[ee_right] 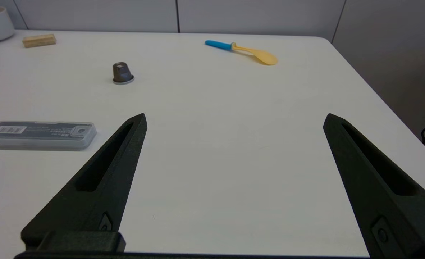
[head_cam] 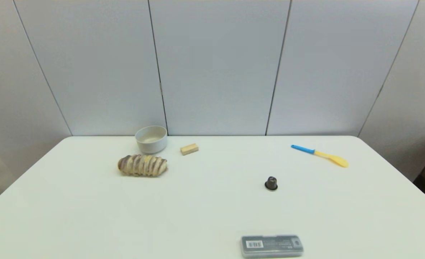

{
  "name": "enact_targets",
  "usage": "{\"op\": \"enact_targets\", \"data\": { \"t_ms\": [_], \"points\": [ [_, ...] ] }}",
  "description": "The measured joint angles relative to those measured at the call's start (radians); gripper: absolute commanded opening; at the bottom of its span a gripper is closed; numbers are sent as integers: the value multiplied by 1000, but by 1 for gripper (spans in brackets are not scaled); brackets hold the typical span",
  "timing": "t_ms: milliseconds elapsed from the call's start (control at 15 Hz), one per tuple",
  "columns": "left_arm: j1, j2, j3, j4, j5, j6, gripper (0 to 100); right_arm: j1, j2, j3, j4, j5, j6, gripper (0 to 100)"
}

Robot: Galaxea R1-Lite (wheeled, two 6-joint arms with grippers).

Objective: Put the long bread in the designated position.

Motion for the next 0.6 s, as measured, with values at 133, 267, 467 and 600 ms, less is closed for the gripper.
{"op": "enact_targets", "data": {
  "t_ms": [133, 267, 467, 600],
  "points": [
    [0, 0, 0, 0, 0, 0, 100, 0, 0, 0, 0, 0, 0, 100],
    [0, 0, 0, 0, 0, 0, 100, 0, 0, 0, 0, 0, 0, 100],
    [0, 0, 0, 0, 0, 0, 100, 0, 0, 0, 0, 0, 0, 100],
    [0, 0, 0, 0, 0, 0, 100, 0, 0, 0, 0, 0, 0, 100]
  ]
}}
